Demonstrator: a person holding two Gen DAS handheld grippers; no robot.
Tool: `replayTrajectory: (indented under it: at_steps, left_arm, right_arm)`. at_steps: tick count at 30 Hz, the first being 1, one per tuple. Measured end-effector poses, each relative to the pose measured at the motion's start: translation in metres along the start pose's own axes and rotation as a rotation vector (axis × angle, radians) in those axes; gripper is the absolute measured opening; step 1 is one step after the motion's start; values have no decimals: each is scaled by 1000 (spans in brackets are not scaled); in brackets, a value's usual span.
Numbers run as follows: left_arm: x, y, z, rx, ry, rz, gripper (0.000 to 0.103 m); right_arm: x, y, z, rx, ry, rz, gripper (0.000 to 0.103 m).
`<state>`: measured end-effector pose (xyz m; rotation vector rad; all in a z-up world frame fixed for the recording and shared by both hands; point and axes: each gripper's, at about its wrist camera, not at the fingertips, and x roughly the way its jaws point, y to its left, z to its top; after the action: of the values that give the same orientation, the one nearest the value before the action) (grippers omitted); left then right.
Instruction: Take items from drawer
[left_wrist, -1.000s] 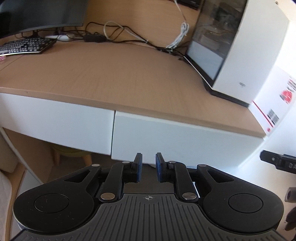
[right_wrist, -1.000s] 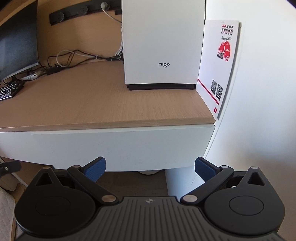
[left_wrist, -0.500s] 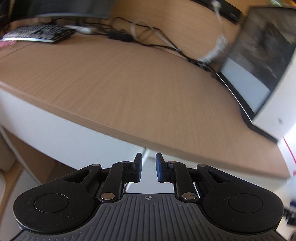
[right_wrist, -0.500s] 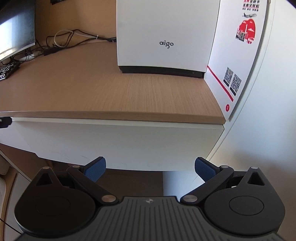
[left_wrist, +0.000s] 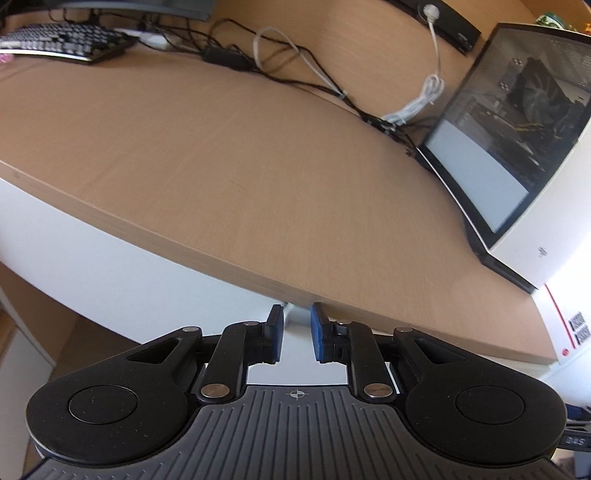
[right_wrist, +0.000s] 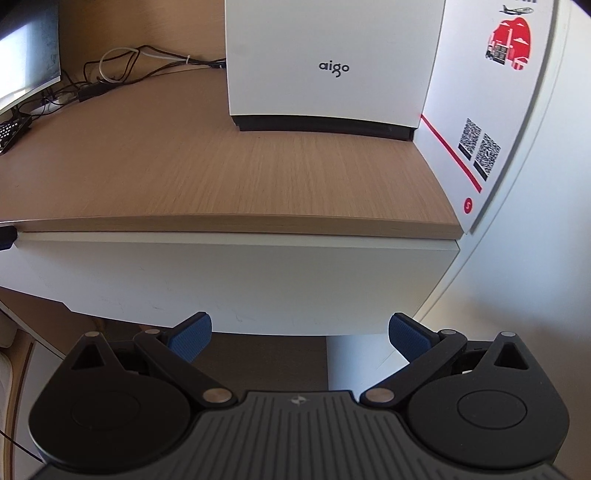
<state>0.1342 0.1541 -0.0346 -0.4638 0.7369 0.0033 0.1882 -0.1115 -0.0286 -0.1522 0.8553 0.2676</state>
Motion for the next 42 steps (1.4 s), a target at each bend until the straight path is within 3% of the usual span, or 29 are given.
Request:
replayTrajectory:
  at_steps: [1, 4, 9, 31, 32, 33, 34, 37, 40, 42]
  left_arm:
    - [3, -3, 0, 8, 9, -4, 34]
    - [6, -7, -1, 21, 11, -2, 41]
    - [9, -3, 1, -2, 25, -13, 42]
    - [1, -4, -3, 68, 47, -43, 42]
    - [1, -4, -3, 66, 60, -76, 33]
    - [5, -3, -6, 39, 111, -202, 4]
    - [6, -9, -10, 34, 137, -244, 10]
    - [-3, -35, -22, 172, 81, -184, 11]
    - [-15, -27, -25, 94, 30, -145, 12]
    - [-22, -20, -24, 59, -19, -61, 14]
  right_arm:
    - [1, 2, 0, -5, 2, 3, 103]
    - [3, 7, 2, -19, 7, 16, 103]
    - [4, 9, 1, -28, 11, 20, 103]
    - [4, 8, 3, -3, 5, 25, 103]
    - [4, 9, 4, -5, 3, 26, 103]
    - [4, 10, 5, -8, 0, 27, 103]
    - [5, 12, 5, -11, -1, 28, 103]
    - [5, 16, 7, -17, 1, 32, 103]
    - [-2, 17, 7, -30, -21, 31, 103]
    - [-4, 15, 5, -25, -24, 22, 103]
